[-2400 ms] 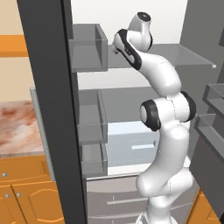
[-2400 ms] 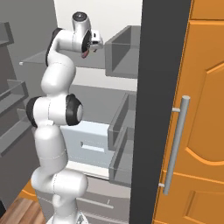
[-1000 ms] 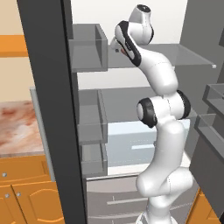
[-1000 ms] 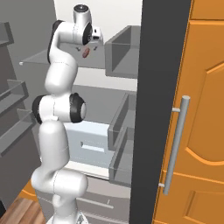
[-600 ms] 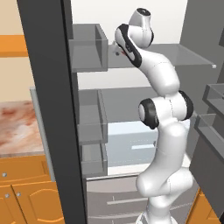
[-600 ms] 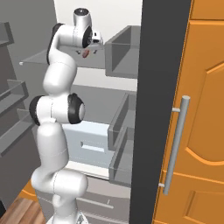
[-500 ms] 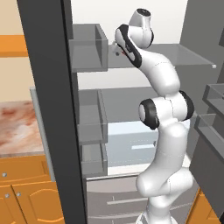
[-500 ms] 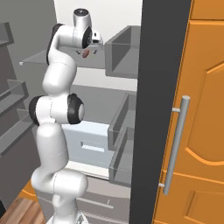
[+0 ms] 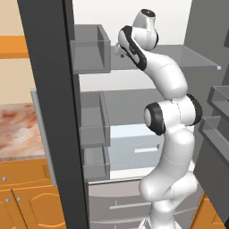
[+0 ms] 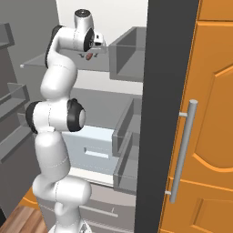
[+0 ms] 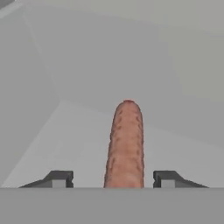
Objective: Retrieve the sausage and cheese from the fridge and place them on the cutting board on the counter.
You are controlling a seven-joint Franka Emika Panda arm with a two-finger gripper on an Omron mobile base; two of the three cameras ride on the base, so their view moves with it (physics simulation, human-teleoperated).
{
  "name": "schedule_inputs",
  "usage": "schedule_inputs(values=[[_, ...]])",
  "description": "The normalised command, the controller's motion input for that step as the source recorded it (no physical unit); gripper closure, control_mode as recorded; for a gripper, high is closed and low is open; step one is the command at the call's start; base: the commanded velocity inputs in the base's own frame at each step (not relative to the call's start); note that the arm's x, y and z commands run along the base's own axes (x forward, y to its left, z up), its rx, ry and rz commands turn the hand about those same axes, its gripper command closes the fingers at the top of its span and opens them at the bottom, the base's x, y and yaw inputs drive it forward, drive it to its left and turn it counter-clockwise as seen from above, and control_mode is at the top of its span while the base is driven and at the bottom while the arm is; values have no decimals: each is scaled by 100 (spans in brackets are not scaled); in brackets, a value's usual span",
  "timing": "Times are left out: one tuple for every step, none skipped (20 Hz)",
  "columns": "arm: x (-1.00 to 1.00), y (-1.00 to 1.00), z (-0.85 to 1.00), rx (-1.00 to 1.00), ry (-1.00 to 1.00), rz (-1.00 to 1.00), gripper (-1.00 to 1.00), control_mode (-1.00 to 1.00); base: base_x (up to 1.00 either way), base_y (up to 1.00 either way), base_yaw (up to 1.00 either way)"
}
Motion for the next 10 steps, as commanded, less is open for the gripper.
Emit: schedule_inputs(values=[[-34, -2, -32, 0, 0, -1, 100, -100, 0, 0, 0], [-39, -14, -29, 0, 0, -2, 100, -100, 0, 0, 0], [-48, -21, -33, 0, 0, -1, 100, -100, 0, 0, 0], [-58, -28, -39, 0, 0, -1, 100, -100, 0, 0, 0], [-53, -31, -36, 0, 0, -2, 100, -100, 0, 0, 0], [-55, -30, -34, 0, 0, -3, 100, -100, 0, 0, 0], [-54, -33, -31, 0, 0, -3, 100, -100, 0, 0, 0], [-59, -34, -24, 0, 0, -2, 100, -100, 0, 0, 0], [-98, -36, -11, 0, 0, 0, 100, -100, 0, 0, 0], [-100, -43, 0, 1, 0, 0, 100, -100, 0, 0, 0]])
